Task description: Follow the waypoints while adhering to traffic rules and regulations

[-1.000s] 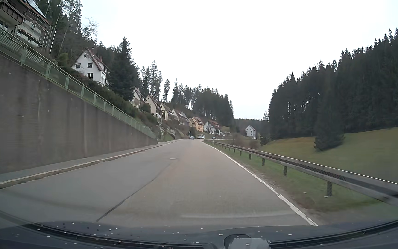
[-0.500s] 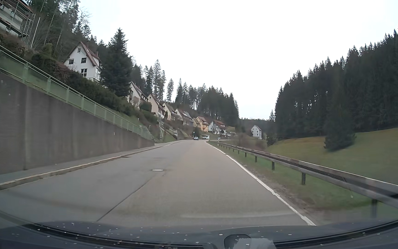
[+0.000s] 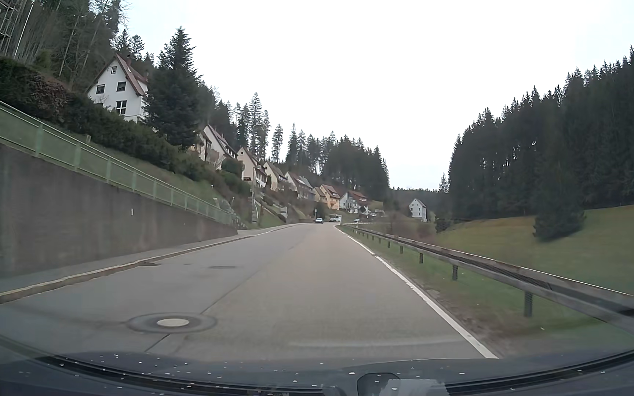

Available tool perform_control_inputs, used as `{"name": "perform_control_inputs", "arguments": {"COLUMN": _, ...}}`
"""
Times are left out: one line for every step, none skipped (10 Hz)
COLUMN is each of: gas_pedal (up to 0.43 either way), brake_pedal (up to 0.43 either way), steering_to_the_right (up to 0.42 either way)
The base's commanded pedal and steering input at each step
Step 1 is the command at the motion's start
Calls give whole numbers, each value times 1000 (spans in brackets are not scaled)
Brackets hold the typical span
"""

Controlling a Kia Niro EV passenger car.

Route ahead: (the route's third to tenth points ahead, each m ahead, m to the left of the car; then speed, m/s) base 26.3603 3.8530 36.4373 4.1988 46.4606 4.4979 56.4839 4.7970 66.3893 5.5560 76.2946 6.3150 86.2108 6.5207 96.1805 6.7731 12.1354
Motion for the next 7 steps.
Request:
{"name": "perform_control_inputs", "arguments": {"gas_pedal": 220, "brake_pedal": 0, "steering_to_the_right": -12}}
{"name": "perform_control_inputs", "arguments": {"gas_pedal": 220, "brake_pedal": 0, "steering_to_the_right": -12}}
{"name": "perform_control_inputs", "arguments": {"gas_pedal": 220, "brake_pedal": 0, "steering_to_the_right": -11}}
{"name": "perform_control_inputs", "arguments": {"gas_pedal": 220, "brake_pedal": 0, "steering_to_the_right": -11}}
{"name": "perform_control_inputs", "arguments": {"gas_pedal": 220, "brake_pedal": 0, "steering_to_the_right": -11}}
{"name": "perform_control_inputs", "arguments": {"gas_pedal": 220, "brake_pedal": 0, "steering_to_the_right": -11}}
{"name": "perform_control_inputs", "arguments": {"gas_pedal": 209, "brake_pedal": 0, "steering_to_the_right": -9}}
